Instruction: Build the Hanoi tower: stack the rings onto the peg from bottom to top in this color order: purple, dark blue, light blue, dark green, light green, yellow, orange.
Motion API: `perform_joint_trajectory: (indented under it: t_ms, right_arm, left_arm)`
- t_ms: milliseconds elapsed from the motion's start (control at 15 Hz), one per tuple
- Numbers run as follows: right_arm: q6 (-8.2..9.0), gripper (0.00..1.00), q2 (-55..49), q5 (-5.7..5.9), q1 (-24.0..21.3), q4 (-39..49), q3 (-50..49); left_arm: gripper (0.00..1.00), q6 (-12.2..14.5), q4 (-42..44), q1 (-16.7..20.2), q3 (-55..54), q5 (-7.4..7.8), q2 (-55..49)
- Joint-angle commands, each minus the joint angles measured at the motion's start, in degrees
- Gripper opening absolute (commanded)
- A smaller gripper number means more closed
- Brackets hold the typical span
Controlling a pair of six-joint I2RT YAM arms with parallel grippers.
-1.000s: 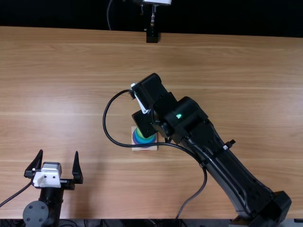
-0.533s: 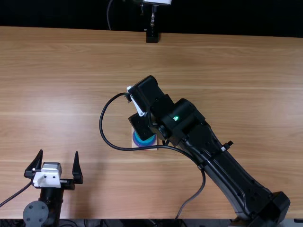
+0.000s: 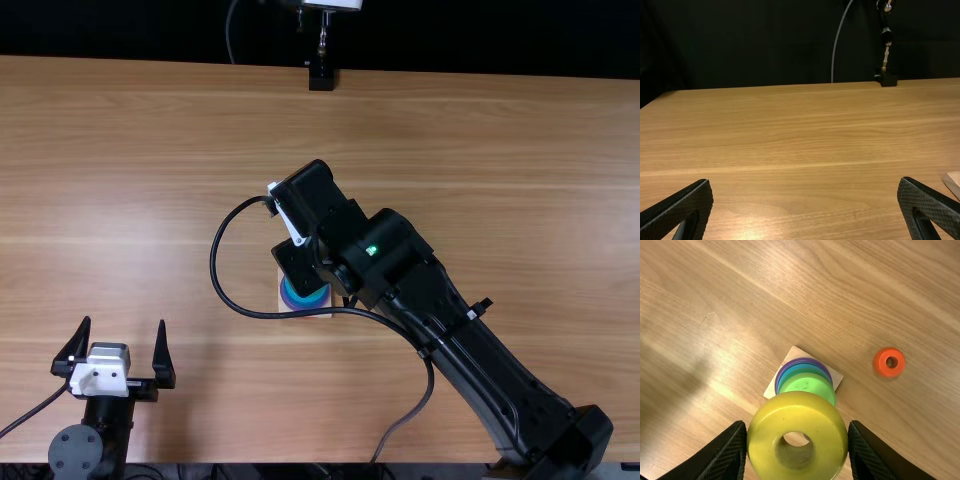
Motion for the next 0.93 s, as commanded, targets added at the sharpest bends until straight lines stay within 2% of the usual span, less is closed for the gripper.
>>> perform_joint_trajectory:
  t_ms: [0,867]
  right_arm:
    - [-0.22,0.00,0.3,-0.16,-0.9,0.1,0.1]
    - [-0.32,0.00,0.3,-0.16,-2.2,-0.1,-0.6]
  left_arm:
    - [1.00,0.7,-1.0,0.7,-1.4,-0.57,-0.6]
    - [1.00,0.7,-1.0,0.7,-1.4,-0.57,-0.6]
